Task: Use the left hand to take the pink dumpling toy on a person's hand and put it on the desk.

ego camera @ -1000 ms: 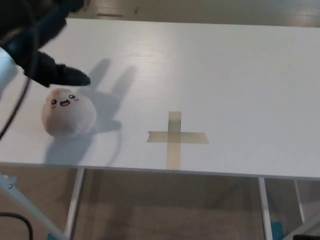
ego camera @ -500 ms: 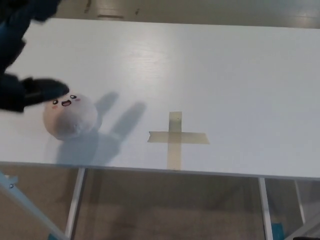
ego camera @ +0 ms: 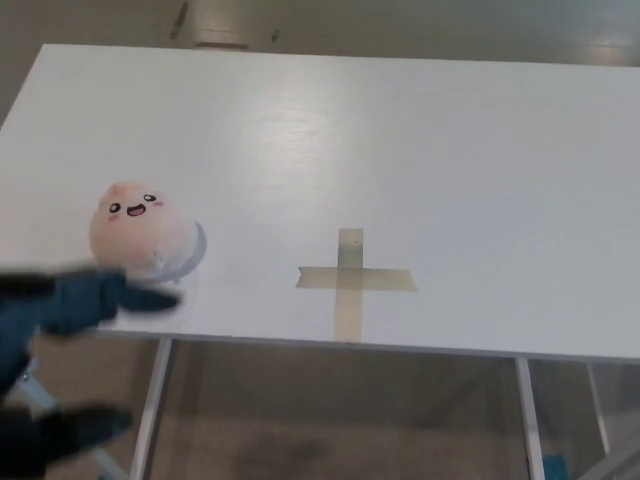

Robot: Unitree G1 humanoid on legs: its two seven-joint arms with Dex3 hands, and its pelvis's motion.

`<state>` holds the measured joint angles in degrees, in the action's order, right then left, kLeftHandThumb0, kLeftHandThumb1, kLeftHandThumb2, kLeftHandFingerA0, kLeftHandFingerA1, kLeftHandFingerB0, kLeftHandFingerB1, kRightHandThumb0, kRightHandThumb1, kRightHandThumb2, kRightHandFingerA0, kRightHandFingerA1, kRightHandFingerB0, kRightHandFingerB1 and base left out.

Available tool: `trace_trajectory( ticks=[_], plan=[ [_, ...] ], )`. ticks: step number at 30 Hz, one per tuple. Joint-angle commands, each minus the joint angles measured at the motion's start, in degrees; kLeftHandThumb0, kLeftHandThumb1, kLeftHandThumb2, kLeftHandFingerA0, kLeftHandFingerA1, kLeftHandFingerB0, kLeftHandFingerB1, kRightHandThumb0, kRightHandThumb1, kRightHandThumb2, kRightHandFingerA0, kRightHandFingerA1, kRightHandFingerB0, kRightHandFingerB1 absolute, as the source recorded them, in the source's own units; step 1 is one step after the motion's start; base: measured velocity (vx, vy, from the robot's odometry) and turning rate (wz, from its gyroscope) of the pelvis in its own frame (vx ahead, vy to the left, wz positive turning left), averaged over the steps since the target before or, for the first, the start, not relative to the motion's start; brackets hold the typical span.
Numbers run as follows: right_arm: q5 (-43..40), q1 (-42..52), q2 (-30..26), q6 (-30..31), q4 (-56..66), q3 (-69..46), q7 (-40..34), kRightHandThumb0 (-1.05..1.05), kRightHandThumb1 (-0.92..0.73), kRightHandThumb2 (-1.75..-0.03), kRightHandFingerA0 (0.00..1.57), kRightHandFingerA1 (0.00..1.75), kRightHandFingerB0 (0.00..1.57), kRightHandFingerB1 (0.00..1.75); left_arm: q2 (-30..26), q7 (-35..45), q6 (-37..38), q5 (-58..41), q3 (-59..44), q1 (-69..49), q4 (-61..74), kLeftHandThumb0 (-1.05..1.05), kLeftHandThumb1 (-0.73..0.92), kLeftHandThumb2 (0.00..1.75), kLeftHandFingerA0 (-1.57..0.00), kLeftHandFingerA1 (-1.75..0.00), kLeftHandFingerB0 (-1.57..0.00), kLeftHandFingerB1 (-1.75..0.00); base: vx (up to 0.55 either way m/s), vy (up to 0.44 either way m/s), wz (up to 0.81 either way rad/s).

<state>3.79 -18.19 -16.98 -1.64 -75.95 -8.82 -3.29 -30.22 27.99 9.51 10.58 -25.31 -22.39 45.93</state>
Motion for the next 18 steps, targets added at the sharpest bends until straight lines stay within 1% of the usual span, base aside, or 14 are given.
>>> trace_trajectory(
  ticks=[1, 5, 7, 8, 9, 10, 11, 12, 13, 14, 15, 16, 17, 18],
  plan=[
    [2.18, 4.19, 0.03, -0.51, -0.41, 2.05, -1.04, -0.24, -0.7, -0.61, 0.7, 0.47, 0.58, 0.44, 5.11, 4.11, 19.04, -6.58, 1.33, -23.59, -8.58, -0.42, 0.52, 0.58, -0.77, -0.51, -0.64, -0.43, 0.0, 0.0, 0.0],
    [2.13, 4.86, 0.15, -0.77, -0.42, 2.47, -1.03, -0.24, -0.71, -0.61, 0.69, 0.47, 0.55, 0.42, 6.28, -4.76, 16.1, 5.65, 8.85, -16.75, -27.21, -0.37, 0.55, 0.57, -0.8, -0.48, -0.67, -0.43, 0.0, 0.0, 0.0],
    [2.23, 5.16, 0.07, -0.84, -0.42, 2.82, -1.03, -0.24, -0.71, -0.61, 0.69, 0.46, 0.55, 0.42, 7.23, -7.86, 12.49, 7.86, 11.95, -9.96, -39.83, -0.35, 0.56, 0.56, -0.82, -0.48, -0.64, -0.41, 0.0, 0.0, 0.0],
    [2.22, 5.2, 0.07, -0.8, -0.44, 2.92, -1.09, -0.24, -0.71, -0.61, 0.7, 0.46, 0.57, 0.43, 8.3, -8.76, 10.03, 7.54, 12.78, -6.73, -45.26, -0.43, 0.48, 0.75, -0.71, -0.58, -0.54, -0.51, 0.0, 0.0, 0.0],
    [2.19, 5.21, 0.07, -0.76, -0.45, 2.98, -1.13, -0.24, -0.71, -0.61, 0.7, 0.46, 0.57, 0.43, 9.0, -9.23, 8.64, 7.07, 13.16, -4.88, -48.36, -0.43, 0.48, 0.75, -0.71, -0.58, -0.54, -0.51, 0.0, 0.0, 0.0],
    [2.29, 5.42, 0.37, -0.65, -0.53, 3.23, -1.2, -0.25, -0.71, -0.6, 0.7, 0.46, 0.58, 0.43, 11.62, -10.56, 1.77, 4.69, 12.58, 0.61, -56.48, -0.46, 0.48, 0.75, -0.55, -0.52, -0.43, -0.47, 0.0, 0.0, 0.0],
    [2.31, 5.49, 0.45, -0.63, -0.55, 3.31, -1.21, -0.25, -0.71, -0.6, 0.7, 0.46, 0.58, 0.43, 12.18, -10.92, 0.25, 4.15, 12.4, 1.89, -58.43, -0.46, 0.48, 0.75, -0.55, -0.52, -0.43, -0.47, 0.0, 0.0, 0.0],
    [2.3, 5.57, 0.47, -0.64, -0.57, 3.35, -1.21, -0.25, -0.71, -0.61, 0.7, 0.47, 0.58, 0.43, 12.72, -11.8, -2.93, 4.03, 12.3, 4.86, -62.34, -0.48, 0.57, 0.57, -0.48, -0.38, -0.43, -0.35, 0.0, 0.0, 0.0],
    [2.21, 5.61, 0.44, -0.76, -0.55, 3.3, -1.24, -0.25, -0.71, -0.61, 0.7, 0.47, 0.58, 0.43, 12.78, -12.74, -5.8, 4.63, 12.56, 8.0, -66.24, -0.57, 0.47, 0.82, -0.41, -0.51, -0.31, -0.45, 0.0, 0.0, 0.0],
    [2.15, 5.64, 0.41, -0.85, -0.53, 3.28, -1.25, -0.25, -0.71, -0.61, 0.7, 0.47, 0.58, 0.43, 12.78, -13.43, -7.73, 5.05, 12.77, 10.27, -69.15, -0.57, 0.47, 0.82, -0.41, -0.51, -0.31, -0.45, 0.0, 0.0, 0.0],
    [2.06, 5.73, 0.36, -1.0, -0.5, 3.23, -1.25, -0.25, -0.71, -0.61, 0.7, 0.47, 0.58, 0.43, 12.59, -14.76, -9.36, 5.92, 13.16, 13.35, -73.85, -0.53, 0.58, 0.58, -0.4, -0.36, -0.4, -0.34, 0.0, 0.0, 0.0],
    [2.06, 5.73, 0.36, -1.0, -0.5, 3.23, -1.25, -0.25, -0.71, -0.61, 0.7, 0.47, 0.58, 0.43, 12.59, -14.76, -9.36, 5.92, 13.16, 13.35, -73.85, -0.53, 0.58, 0.58, -0.4, -0.36, -0.4, -0.34, 0.0, 0.0, 0.0],
    [2.1, 5.94, 0.4, -1.29, -0.45, 3.35, -1.29, -0.25, -0.71, -0.6, 0.71, 0.47, 0.58, 0.43, 12.06, -17.24, -10.81, 6.87, 13.38, 17.95, -81.94, -0.54, 0.56, 0.57, -0.4, -0.36, -0.4, -0.34, 0.0, 0.0, 0.0],
    [2.27, 5.98, 0.5, -1.35, -0.42, 3.56, -1.42, -0.25, -0.71, -0.6, 0.71, 0.47, 0.58, 0.43, 11.49, -18.1, -11.7, 7.07, 13.38, 20.09, -86.05, -0.56, 0.56, 0.58, -0.39, -0.36, -0.38, -0.34, 0.0, 0.0, 0.0]
  ],
)
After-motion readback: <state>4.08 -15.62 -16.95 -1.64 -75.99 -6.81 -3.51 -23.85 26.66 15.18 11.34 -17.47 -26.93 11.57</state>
